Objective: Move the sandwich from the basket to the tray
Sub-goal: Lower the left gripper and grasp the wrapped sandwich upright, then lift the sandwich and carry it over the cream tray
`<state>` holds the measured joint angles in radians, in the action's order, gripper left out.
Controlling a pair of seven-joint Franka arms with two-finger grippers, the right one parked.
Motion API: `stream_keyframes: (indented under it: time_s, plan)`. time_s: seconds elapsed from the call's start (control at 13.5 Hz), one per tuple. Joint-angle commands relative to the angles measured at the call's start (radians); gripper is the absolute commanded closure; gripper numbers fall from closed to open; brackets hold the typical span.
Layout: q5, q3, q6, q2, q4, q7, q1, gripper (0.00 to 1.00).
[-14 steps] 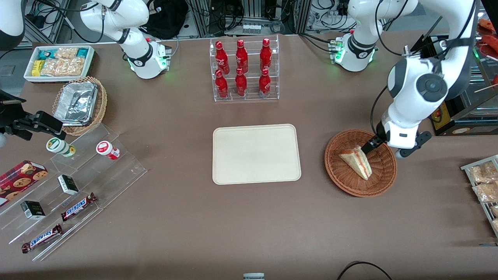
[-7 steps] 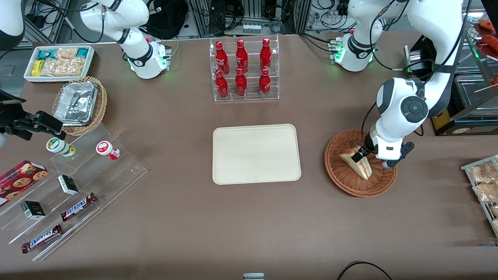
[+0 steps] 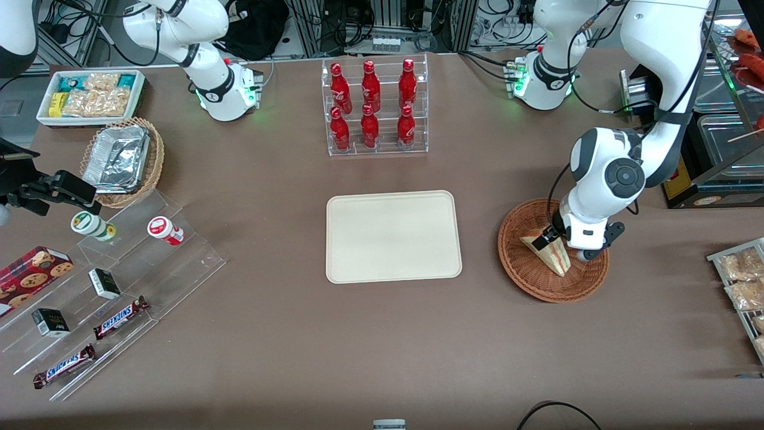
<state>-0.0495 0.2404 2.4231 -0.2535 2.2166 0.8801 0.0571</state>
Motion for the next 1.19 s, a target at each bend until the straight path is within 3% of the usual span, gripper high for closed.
stream_keyframes:
  time_s: [0.0, 0.07, 0.15, 0.22, 0.37, 0.74, 1.11]
  plan:
    - [-0.013, 0.002, 0.014, -0.026, -0.003, 0.019, -0.005, 0.58]
    - [-0.016, 0.002, 0.013, -0.026, -0.005, 0.013, -0.002, 0.76]
    - [-0.016, 0.002, 0.007, -0.024, -0.006, 0.011, -0.002, 0.86]
    - [-0.016, 0.002, 0.002, -0.015, -0.014, 0.005, 0.000, 0.89]
    - [-0.016, 0.000, -0.086, 0.023, -0.055, 0.002, 0.001, 0.91]
    - [-0.030, 0.031, -0.519, 0.085, -0.341, -0.003, -0.054, 0.94]
    - [-0.027, 0.053, -0.584, 0.014, -0.498, 0.060, -0.287, 0.94]
